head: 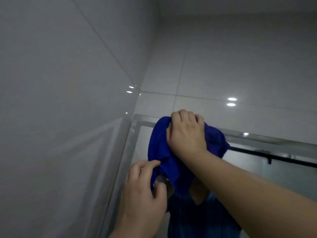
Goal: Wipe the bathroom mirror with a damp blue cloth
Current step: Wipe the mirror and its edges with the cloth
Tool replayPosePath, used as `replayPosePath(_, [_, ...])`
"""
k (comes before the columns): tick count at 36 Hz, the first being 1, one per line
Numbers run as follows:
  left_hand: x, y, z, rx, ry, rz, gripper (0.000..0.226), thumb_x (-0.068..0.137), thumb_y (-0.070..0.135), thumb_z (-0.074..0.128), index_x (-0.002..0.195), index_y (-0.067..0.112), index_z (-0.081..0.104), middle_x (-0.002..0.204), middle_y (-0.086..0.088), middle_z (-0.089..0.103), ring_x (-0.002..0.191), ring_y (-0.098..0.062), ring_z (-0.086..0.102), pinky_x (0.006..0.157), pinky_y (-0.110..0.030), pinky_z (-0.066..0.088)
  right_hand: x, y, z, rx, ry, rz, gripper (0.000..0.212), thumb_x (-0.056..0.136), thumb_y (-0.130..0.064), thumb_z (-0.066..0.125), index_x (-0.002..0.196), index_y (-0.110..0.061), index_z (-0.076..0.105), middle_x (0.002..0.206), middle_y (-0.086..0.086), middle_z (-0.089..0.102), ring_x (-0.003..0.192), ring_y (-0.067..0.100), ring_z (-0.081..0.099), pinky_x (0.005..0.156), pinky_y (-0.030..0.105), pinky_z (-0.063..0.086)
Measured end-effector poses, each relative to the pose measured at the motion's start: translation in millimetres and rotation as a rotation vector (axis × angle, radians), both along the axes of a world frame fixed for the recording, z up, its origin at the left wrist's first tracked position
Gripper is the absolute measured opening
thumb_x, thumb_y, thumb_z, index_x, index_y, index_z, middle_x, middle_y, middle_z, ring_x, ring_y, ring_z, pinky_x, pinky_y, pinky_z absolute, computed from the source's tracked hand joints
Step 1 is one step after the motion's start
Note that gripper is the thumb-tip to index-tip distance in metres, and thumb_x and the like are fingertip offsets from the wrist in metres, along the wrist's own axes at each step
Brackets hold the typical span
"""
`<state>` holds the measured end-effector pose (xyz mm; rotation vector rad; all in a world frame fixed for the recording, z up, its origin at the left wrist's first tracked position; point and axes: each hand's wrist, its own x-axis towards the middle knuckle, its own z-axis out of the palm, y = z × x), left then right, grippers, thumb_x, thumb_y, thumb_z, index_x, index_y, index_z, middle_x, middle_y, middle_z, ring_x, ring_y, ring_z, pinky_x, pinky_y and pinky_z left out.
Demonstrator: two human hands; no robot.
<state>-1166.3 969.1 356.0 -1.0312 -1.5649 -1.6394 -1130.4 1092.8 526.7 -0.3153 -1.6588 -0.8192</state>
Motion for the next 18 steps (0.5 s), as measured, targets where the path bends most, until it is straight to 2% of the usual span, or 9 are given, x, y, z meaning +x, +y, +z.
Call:
replayPosePath(3, [-9, -22, 0, 0.059, 0.007, 0.022, 0.045, 0.085, 0.033, 0.048, 0.123, 0.038, 0.071, 0.117, 0.023, 0.05, 0.105, -0.001, 0.058, 0.086, -0.028, 0.053, -38, -26, 0, -0.016, -0.007, 0.073, 0.026, 0.097, -0.029, 0.048, 0.112, -0.014, 0.063, 0.109, 0.006, 0.063, 0.1, 0.028, 0.058, 0.097, 0.044, 0.041])
replayPosePath(6, [-5, -49, -7, 0.166, -0.095, -0.04, 0.031, 0.086, 0.035, 0.046, 0.101, 0.049, 0.07, 0.11, 0.029, 0.057, 0.098, 0.003, 0.063, 0.073, -0.01, 0.046, -65, -43, -7, -0.021, 0.015, 0.185, 0.023, 0.097, -0.027, 0.053, 0.113, -0.016, 0.065, 0.115, 0.005, 0.064, 0.106, 0.027, 0.058, 0.102, 0.042, 0.04])
replayPosePath(9, [3, -76, -27, 0.214, -0.122, 0.021, 0.026, 0.079, 0.044, 0.042, 0.09, 0.05, 0.064, 0.103, 0.029, 0.06, 0.092, 0.005, 0.063, 0.071, -0.004, 0.045, -72, -46, -16, -0.009, 0.053, 0.3, 0.02, 0.094, -0.024, 0.058, 0.11, -0.018, 0.068, 0.121, 0.002, 0.064, 0.113, 0.025, 0.057, 0.107, 0.04, 0.037])
replayPosePath(11, [2, -85, -49, 0.124, -0.164, 0.036, 0.028, 0.078, 0.047, 0.038, 0.092, 0.049, 0.063, 0.103, 0.027, 0.059, 0.091, 0.003, 0.063, 0.064, -0.011, 0.047, -75, -46, -33, 0.003, 0.026, 0.352, 0.019, 0.091, -0.023, 0.061, 0.107, -0.019, 0.071, 0.119, 0.001, 0.066, 0.113, 0.025, 0.057, 0.108, 0.04, 0.035])
replayPosePath(13, [-10, -85, -76, 0.002, -0.267, 0.024, 0.023, 0.082, 0.045, 0.045, 0.094, 0.046, 0.064, 0.104, 0.023, 0.06, 0.09, 0.002, 0.063, 0.068, -0.016, 0.045, -80, -47, -64, 0.024, -0.073, 0.368, 0.021, 0.09, -0.022, 0.061, 0.107, -0.017, 0.072, 0.119, 0.002, 0.067, 0.113, 0.027, 0.059, 0.107, 0.04, 0.036])
replayPosePath(15, [-24, -78, -110, -0.08, -0.415, -0.023, 0.019, 0.093, 0.029, 0.055, 0.093, 0.043, 0.067, 0.099, 0.018, 0.066, 0.084, 0.001, 0.064, 0.07, -0.022, 0.047, -85, -48, -111, 0.027, -0.203, 0.379, 0.021, 0.091, -0.02, 0.06, 0.108, -0.015, 0.072, 0.121, 0.003, 0.068, 0.113, 0.029, 0.06, 0.108, 0.043, 0.037])
replayPosePath(18, [-36, -69, -169, -0.177, -0.668, -0.111, 0.027, 0.099, 0.015, 0.058, 0.089, 0.038, 0.069, 0.086, 0.007, 0.073, 0.067, -0.003, 0.066, 0.059, -0.019, 0.049, -83, -45, -200, -0.012, -0.337, 0.414, 0.021, 0.093, -0.019, 0.06, 0.111, -0.015, 0.072, 0.123, 0.003, 0.067, 0.115, 0.029, 0.058, 0.109, 0.044, 0.035])
